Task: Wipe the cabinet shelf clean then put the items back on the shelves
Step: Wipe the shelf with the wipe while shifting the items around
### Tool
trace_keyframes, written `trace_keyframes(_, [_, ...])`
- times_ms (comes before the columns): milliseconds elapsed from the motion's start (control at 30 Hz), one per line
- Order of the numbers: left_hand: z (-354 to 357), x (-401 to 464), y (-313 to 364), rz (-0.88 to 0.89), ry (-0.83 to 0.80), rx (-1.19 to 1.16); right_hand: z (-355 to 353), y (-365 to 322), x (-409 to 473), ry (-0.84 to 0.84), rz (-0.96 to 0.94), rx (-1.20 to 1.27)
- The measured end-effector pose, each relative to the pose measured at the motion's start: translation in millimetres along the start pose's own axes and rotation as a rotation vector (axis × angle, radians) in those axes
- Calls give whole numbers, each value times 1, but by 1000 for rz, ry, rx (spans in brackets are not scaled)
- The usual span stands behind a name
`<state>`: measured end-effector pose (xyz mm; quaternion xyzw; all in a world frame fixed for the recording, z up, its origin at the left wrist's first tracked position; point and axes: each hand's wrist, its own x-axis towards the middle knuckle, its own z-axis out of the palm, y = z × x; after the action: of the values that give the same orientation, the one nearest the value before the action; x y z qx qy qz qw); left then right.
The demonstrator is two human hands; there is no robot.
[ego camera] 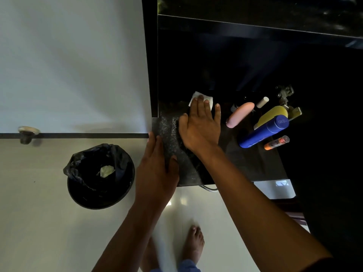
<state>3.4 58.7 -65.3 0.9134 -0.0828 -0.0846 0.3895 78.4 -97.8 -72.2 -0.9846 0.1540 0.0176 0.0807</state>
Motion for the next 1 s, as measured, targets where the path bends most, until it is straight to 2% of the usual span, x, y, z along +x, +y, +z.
trace_keyframes(400, [-6,-4,6,-38,-36,-176,-8,-24,19,-204,-365,88])
trace_keyframes(533, [-4,-6,-1,-44,-67,-305,2,-16,-8,-160,-438,31])
trace_keyframes(667, [-3,-5,-7,-28,-77,-356,9,-7,-39,-111,-477,92])
trace_keyframes(800, [-5,-9,-11,-20,-66,-349,4,2,-64,-117,-459,90])
trace_keyframes(1000, [-10,-14,-27,-62,-38,-461,-3,23,-41,-102,-247,51])
